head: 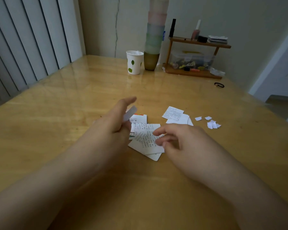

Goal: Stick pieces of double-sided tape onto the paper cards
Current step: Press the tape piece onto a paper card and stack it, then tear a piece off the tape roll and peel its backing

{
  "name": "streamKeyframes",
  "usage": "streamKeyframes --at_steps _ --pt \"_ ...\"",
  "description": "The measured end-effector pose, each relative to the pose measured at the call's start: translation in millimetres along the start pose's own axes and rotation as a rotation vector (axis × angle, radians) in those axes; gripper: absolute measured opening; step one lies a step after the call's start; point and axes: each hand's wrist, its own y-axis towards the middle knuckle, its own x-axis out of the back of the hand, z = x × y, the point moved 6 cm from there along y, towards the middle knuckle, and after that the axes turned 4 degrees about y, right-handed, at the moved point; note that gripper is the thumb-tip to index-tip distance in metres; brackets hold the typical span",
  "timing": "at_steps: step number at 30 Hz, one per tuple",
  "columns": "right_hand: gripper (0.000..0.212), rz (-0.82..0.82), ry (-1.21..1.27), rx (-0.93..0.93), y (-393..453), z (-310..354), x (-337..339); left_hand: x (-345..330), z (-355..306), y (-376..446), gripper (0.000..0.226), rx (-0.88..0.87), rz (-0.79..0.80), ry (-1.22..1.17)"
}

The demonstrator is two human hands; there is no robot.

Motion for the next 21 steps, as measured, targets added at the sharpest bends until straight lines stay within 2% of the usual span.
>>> streamKeyframes --at_steps 4,6,10,13,15,19,21 --pt "0.039 0.064 0.064 0.044 -1 4 -5 -1 2 3 0.055 0.070 0.014 -0.276" --pt "0.037 0.029 0.084 0.078 -2 7 -2 -1 2 3 0.055 0.070 0.027 -0.360" --pt "0.030 -0.219 0.239 0.170 -2 13 14 -4 -5 0 0.034 0.076 0.089 -0.447" --pt "0.027 -0.346 0.245 0.270 -3 20 20 -5 -10 -2 0.015 0.078 0.130 -0.482" --pt "0.030 -0.410 0.229 0.333 -6 23 23 -5 -12 -3 0.009 0.074 0.145 -0.494" --pt "0.027 -0.417 0.220 0.362 -6 24 22 -6 -14 -6 0.027 0.058 0.183 -0.534" --pt "0.027 -0.407 0.224 0.357 -6 23 21 -7 -16 -6 0.027 0.039 0.207 -0.582"
